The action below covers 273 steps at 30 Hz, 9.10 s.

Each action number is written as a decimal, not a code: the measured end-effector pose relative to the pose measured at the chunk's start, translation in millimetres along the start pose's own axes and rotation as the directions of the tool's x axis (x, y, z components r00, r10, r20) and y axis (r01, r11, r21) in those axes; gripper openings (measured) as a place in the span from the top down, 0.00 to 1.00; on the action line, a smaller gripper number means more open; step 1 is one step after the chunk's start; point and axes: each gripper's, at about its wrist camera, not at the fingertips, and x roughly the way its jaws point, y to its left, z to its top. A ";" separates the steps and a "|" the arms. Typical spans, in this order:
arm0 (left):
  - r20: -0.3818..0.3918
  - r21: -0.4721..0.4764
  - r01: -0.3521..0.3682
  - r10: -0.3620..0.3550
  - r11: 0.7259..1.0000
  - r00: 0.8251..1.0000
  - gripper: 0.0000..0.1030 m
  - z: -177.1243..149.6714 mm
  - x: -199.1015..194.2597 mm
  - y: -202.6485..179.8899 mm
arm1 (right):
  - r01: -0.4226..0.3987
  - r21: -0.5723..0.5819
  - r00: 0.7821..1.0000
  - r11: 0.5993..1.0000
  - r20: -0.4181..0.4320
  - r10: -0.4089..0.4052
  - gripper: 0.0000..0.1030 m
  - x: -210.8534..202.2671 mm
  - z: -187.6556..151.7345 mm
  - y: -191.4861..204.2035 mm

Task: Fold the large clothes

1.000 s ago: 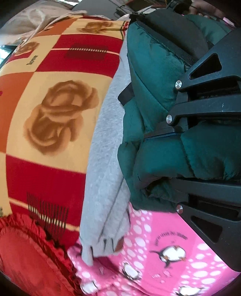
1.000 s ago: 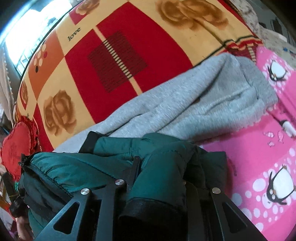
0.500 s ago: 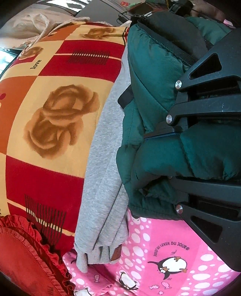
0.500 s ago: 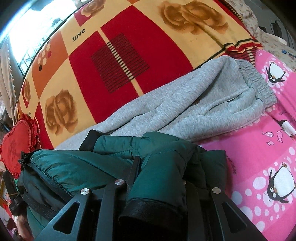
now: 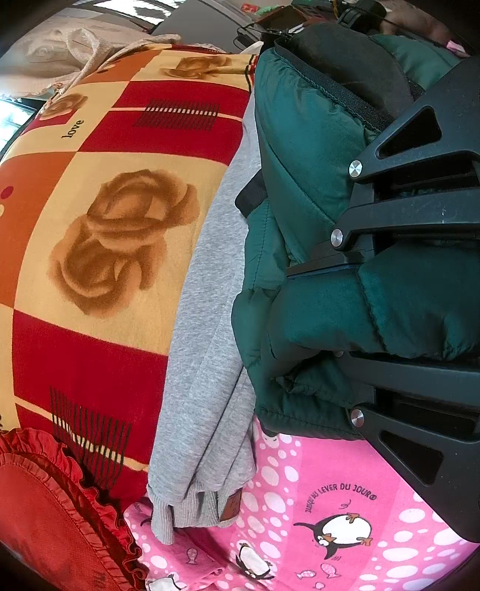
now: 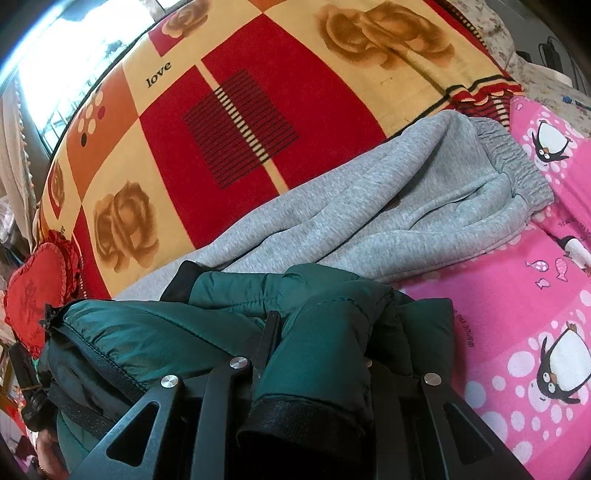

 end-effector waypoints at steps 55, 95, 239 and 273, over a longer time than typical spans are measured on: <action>0.018 -0.031 0.019 -0.019 0.999 1.000 0.83 0.7 -4.3 -0.3 | -0.021 0.030 1.000 0.999 0.018 0.020 0.78 -3.7 -3.7 -0.8; -0.060 0.007 -0.031 0.031 1.000 0.998 0.00 50.1 -66.2 -40.1 | -0.007 -0.150 0.995 0.989 -0.103 -0.009 0.09 -58.8 46.9 61.8; 0.053 0.125 0.146 -0.154 0.981 0.987 0.74 -18.9 -187.0 -21.9 | -0.155 -0.427 0.980 0.891 0.044 0.192 0.89 -189.4 22.9 15.0; -0.058 -0.111 0.033 -0.039 0.993 0.998 0.68 -61.0 -107.4 47.6 | -0.507 -0.227 0.849 0.831 -0.298 0.436 0.65 -3.2 -4.6 -14.3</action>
